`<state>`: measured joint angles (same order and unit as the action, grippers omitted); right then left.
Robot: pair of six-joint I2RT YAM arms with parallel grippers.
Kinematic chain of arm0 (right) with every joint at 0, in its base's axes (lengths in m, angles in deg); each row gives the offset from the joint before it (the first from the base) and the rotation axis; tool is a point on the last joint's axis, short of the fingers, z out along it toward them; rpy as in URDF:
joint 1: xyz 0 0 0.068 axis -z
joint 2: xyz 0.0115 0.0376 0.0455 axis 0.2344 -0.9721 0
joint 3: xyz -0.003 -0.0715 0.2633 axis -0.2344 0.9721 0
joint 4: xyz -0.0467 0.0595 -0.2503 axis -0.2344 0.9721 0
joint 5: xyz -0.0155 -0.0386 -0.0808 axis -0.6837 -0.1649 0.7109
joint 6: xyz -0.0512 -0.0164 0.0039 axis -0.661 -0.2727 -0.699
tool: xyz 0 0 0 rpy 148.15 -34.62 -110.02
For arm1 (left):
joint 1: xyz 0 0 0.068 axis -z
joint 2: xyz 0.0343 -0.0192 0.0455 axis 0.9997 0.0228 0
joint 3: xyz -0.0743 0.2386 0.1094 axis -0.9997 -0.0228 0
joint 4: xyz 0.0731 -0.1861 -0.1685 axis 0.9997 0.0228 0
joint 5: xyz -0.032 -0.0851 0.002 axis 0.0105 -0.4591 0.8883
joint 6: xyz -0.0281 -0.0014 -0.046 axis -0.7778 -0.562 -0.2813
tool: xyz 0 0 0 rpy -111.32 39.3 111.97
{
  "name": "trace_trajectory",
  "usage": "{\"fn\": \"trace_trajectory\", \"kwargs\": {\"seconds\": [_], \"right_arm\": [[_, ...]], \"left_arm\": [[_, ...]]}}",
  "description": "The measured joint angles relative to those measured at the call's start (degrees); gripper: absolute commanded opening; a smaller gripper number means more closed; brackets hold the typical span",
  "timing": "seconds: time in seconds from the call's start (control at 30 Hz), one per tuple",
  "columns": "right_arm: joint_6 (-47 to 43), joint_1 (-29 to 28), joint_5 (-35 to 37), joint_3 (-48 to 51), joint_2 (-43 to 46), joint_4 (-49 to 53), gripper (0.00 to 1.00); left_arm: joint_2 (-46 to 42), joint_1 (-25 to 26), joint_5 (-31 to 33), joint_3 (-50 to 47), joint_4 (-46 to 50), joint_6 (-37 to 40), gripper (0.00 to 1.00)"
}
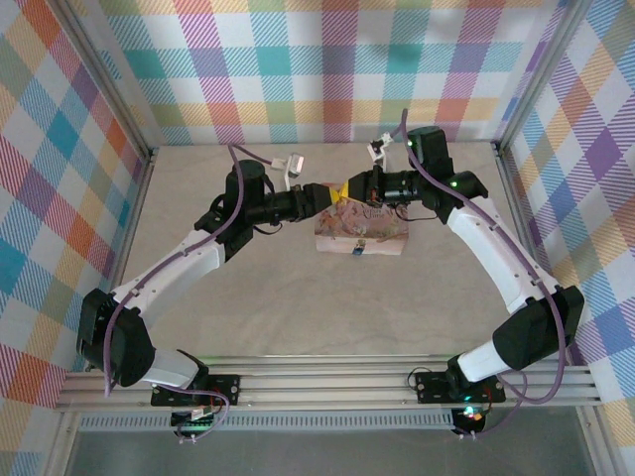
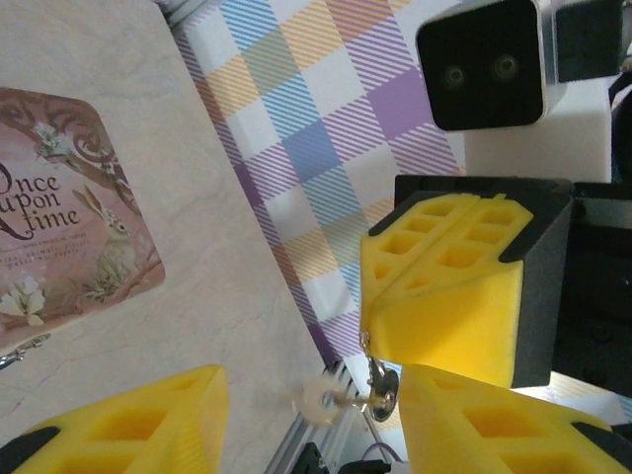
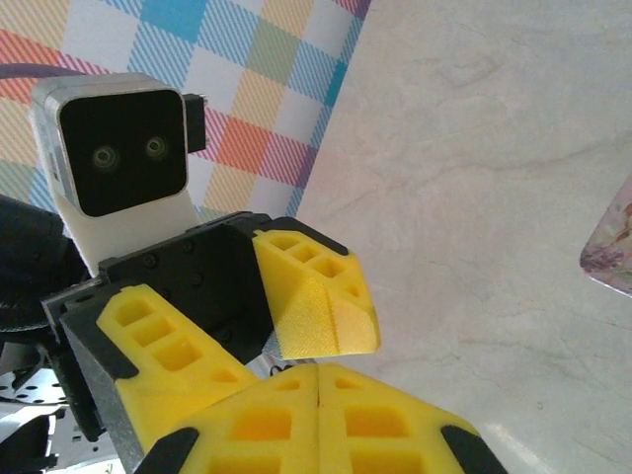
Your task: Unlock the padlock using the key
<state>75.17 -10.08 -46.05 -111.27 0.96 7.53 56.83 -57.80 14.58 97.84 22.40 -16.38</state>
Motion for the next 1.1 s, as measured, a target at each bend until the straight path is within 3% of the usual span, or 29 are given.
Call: {"fn": "trace_trajectory", "kwargs": {"seconds": [0.23,0.67,1.1], "right_arm": [[-4.1,-0.8,2.4,0.1,0.8,2.5,0.00],[-10.0,-0.8,-0.3,13.6,11.4,-11.9,0.00],[-13.8,-0.8,0.7,15.0,12.2,-16.6,0.00]], "left_arm": [[0.0,0.0,1.9,-1.3,-1.3,-3.8,0.46],[0.0,0.0,1.8,-2.0,-9.1,-13.1,0.40],[0.0,2.6,1.8,2.6,-0.8,-10.4,0.43]]}}
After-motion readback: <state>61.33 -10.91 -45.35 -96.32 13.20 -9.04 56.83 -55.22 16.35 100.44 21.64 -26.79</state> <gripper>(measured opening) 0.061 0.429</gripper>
